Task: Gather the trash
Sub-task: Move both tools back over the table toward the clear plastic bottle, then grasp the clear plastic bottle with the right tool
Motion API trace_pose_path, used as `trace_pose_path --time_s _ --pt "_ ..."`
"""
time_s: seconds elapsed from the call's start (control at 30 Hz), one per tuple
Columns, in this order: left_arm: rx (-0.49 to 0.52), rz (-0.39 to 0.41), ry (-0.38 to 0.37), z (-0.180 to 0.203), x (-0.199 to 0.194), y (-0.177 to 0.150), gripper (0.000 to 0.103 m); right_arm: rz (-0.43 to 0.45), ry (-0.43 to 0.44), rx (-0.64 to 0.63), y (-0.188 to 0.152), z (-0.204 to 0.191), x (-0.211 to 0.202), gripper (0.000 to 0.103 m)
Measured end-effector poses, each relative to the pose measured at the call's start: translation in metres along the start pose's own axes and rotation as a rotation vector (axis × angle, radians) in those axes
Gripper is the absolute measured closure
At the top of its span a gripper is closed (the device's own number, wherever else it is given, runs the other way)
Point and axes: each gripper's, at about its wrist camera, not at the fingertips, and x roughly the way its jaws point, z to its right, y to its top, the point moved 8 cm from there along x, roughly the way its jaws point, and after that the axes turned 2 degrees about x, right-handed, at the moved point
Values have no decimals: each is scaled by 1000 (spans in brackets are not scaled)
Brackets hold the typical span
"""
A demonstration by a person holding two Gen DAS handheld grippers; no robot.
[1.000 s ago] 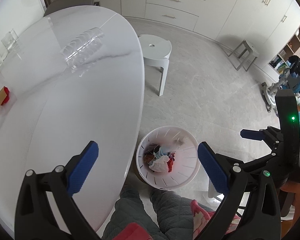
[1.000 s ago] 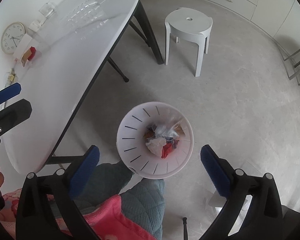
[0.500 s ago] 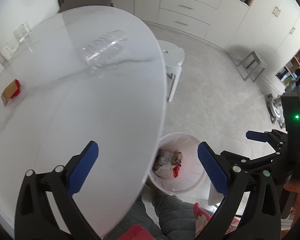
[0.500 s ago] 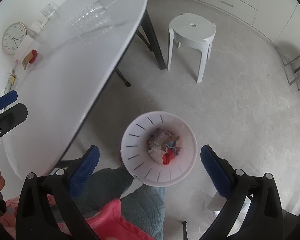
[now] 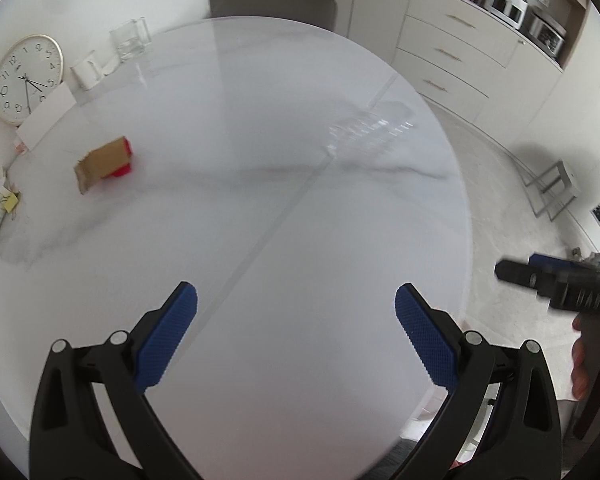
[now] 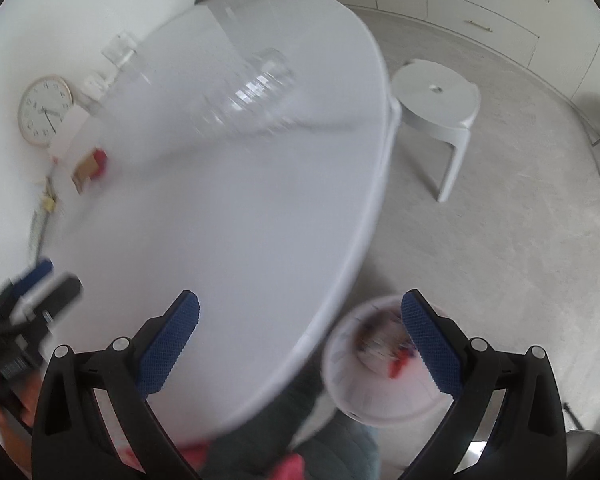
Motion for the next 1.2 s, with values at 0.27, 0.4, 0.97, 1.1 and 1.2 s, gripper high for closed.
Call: trace_pose_path --time_s 0.27,0.4,0.97,1.1,1.2 --pt "37 25 -44 -45 27 41 8 45 1 164 77 -51 37 3" --pt "52 18 -83 -50 43 58 8 68 -14 336 109 -55 61 3" --pt "45 47 -67 -106 83 93 8 109 -225 685 162 -44 145 7" --pt "27 45 -51 -118 86 90 8 93 -228 598 167 -49 149 33" --pt "4 43 -50 -125 87 89 8 82 -210 533 169 -55 152 35"
